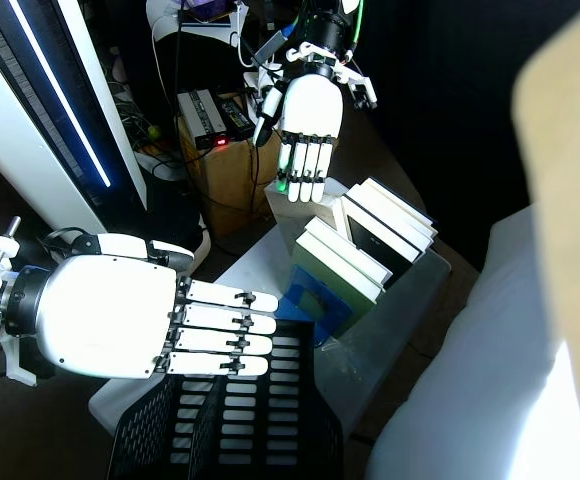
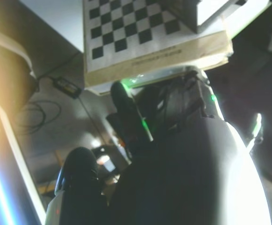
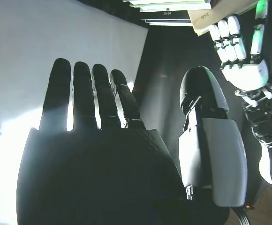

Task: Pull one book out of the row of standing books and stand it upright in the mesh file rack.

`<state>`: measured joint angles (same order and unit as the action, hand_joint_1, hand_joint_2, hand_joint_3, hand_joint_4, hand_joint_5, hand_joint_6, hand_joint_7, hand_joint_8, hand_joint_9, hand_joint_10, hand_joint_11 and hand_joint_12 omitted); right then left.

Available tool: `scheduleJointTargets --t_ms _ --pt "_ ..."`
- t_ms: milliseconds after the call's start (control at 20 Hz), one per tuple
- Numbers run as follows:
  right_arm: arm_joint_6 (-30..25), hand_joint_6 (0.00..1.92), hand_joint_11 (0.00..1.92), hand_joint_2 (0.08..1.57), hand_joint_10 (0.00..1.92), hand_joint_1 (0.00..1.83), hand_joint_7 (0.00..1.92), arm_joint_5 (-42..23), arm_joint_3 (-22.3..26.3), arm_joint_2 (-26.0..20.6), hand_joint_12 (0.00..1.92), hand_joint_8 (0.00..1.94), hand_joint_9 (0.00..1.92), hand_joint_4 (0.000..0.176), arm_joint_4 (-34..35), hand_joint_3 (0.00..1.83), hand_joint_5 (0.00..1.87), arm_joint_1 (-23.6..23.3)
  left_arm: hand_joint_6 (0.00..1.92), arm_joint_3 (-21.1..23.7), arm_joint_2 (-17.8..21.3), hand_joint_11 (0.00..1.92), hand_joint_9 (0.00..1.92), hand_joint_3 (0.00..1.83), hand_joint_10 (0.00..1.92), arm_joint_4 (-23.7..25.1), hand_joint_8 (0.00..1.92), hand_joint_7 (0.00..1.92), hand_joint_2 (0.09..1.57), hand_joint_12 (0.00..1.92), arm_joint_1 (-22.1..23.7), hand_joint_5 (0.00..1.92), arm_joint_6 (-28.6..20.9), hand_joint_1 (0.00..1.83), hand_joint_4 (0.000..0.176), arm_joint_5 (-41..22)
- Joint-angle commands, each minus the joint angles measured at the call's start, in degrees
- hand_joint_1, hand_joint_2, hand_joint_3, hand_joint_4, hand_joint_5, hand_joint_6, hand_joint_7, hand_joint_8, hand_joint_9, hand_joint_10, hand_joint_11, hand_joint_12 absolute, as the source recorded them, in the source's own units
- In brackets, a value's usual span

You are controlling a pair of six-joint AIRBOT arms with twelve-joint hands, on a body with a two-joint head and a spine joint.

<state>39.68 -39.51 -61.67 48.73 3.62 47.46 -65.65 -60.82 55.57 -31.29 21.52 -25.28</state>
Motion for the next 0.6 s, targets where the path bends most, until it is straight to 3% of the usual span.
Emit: scheduleJointTargets --t_ms 0,250,450,550 --pt "-0.2 0.00 0.00 1.27 0.00 0.35 0.00 -6.5 -0.1 -0.4 0.00 0.00 0.00 0.000 0.8 0.00 0.00 -0.3 0.01 0.3 0.7 0.00 0.00 0.00 0.00 -1.0 0.00 0.00 1.26 0.00 -1.4 0.62 -0.9 0.07 0.017 -0.5" --pt "-0.2 0.00 0.00 1.27 0.00 0.39 0.00 -6.5 -0.1 -0.4 0.00 0.00 0.00 0.000 0.9 0.00 0.00 -0.3 0.01 1.3 1.8 0.00 0.00 0.01 0.00 -3.4 0.00 0.00 1.29 0.00 -2.4 0.62 -1.0 0.10 0.000 -3.2" --pt "-0.2 0.00 0.00 1.27 0.00 0.41 0.00 -6.8 0.1 -0.6 0.00 0.00 0.00 0.000 1.2 0.00 0.00 -0.1 0.00 2.1 3.0 0.00 0.00 0.02 0.00 -10.5 0.00 0.00 1.33 0.00 -0.6 0.31 3.9 0.00 0.013 -8.2" --pt "-0.2 0.00 0.00 1.27 0.00 0.44 0.00 -7.3 0.4 -1.1 0.00 0.00 0.00 0.000 1.3 0.00 0.00 0.0 0.00 2.5 3.8 0.00 0.00 0.02 0.00 -13.5 0.00 0.00 1.35 0.00 0.5 0.19 5.9 0.00 0.012 -11.0"
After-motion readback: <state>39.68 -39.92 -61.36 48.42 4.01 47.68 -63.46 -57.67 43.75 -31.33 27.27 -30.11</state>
